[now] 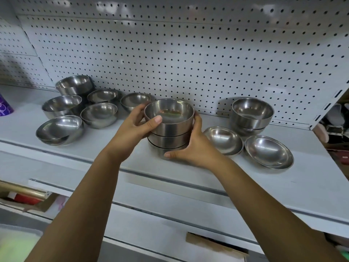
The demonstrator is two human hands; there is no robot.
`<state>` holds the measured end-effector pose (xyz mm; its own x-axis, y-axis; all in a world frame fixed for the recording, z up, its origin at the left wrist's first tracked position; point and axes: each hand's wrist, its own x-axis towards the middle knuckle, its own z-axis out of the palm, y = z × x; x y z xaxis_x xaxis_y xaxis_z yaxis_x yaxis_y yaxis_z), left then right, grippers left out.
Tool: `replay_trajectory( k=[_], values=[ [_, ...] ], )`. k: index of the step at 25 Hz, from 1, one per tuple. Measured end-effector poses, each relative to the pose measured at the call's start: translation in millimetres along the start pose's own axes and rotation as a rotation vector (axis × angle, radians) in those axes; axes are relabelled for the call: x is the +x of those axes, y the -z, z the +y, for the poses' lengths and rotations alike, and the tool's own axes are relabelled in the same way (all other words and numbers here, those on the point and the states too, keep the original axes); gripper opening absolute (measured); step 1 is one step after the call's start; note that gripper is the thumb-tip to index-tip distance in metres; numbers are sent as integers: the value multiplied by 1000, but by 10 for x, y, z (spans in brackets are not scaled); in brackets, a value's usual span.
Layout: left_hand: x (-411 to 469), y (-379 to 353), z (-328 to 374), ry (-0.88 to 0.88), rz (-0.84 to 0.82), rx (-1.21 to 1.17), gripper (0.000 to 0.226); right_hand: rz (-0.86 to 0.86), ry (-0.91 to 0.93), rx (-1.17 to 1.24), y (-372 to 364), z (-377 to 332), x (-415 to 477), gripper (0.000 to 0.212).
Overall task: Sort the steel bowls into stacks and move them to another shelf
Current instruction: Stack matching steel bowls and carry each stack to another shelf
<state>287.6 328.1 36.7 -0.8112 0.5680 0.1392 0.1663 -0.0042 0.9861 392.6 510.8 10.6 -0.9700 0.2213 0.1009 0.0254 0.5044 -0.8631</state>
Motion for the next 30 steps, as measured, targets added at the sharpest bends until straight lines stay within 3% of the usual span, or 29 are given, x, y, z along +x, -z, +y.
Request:
replay_trajectory(
  k=[7, 11, 18, 24, 30],
  values=[
    [62, 141, 85, 14, -131, -36, 73, 170, -55, 92, -253, 13, -54, 152],
    [56, 214, 130, 10, -191, -74, 57, 268, -65, 130, -354, -87, -159, 146],
    [-88, 272, 315, 5, -404, -93, 80, 451, -100, 196, -459, -400, -738, 139],
    [-328, -331, 418, 14, -671, -138, 76, 692, -186, 189, -395, -463, -1677, 139],
    [-770, -1412, 515, 66, -923, -253, 80, 951, -306, 101, -92, -392, -2783, 142]
  ],
)
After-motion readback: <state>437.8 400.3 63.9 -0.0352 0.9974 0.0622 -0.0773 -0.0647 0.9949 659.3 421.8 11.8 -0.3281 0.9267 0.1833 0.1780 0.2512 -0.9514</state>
